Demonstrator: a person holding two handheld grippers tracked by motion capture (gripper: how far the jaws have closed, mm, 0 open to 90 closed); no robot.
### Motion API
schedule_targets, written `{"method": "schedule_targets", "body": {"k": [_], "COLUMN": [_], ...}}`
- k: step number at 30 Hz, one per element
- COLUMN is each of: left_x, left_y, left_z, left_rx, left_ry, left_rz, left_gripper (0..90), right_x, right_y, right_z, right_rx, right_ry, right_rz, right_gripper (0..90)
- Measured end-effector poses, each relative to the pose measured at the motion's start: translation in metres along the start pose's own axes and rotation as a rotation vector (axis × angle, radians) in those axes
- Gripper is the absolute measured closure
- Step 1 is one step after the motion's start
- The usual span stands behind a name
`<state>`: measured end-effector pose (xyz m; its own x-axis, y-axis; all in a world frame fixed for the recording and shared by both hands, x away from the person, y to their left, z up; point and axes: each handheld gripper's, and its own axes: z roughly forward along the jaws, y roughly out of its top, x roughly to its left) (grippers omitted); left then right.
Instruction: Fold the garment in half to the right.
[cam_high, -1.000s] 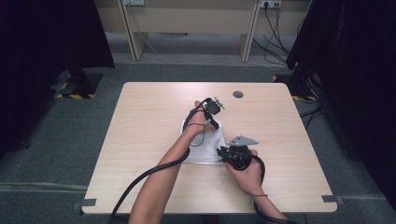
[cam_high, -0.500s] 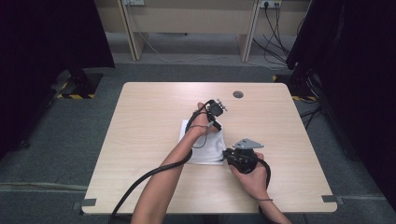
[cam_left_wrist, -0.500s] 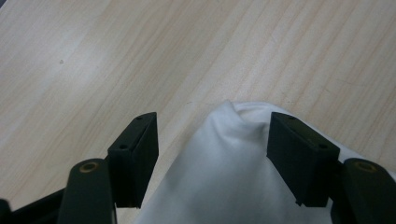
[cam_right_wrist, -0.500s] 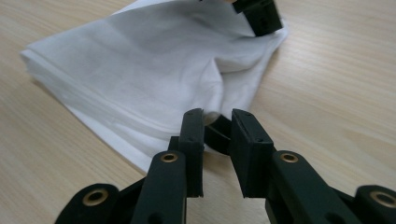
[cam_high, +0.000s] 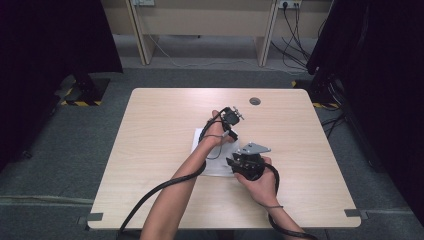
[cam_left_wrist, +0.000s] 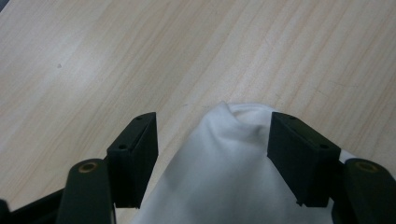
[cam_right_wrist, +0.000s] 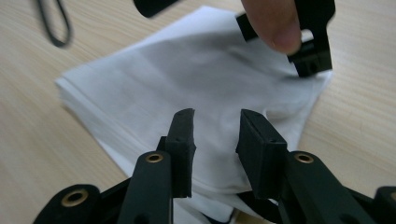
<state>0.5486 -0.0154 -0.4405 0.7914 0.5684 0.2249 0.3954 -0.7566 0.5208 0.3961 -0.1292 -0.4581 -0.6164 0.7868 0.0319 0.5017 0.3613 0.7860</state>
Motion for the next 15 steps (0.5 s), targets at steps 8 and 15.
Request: {"method": "schedule_targets", "body": {"k": [8, 15], "left_x": [0.002, 0.009], "left_y": [-0.002, -0.009], "left_z": [-0.002, -0.023], "left_rx": [-0.003, -0.021], "left_ry": [0.01, 0.041], "left_rz": [-0.003, 0.0], "left_gripper": [32.7, 32.7], "right_x": [-0.011, -0.006], "right_y": [-0.017, -0.015], "right_z": [0.0, -0.008], "right_rx": [0.021, -0.009], "right_ry": [-0.02, -0.007], "right_rz": [0.07, 0.082], "right_gripper": [63.6, 58.3]}}
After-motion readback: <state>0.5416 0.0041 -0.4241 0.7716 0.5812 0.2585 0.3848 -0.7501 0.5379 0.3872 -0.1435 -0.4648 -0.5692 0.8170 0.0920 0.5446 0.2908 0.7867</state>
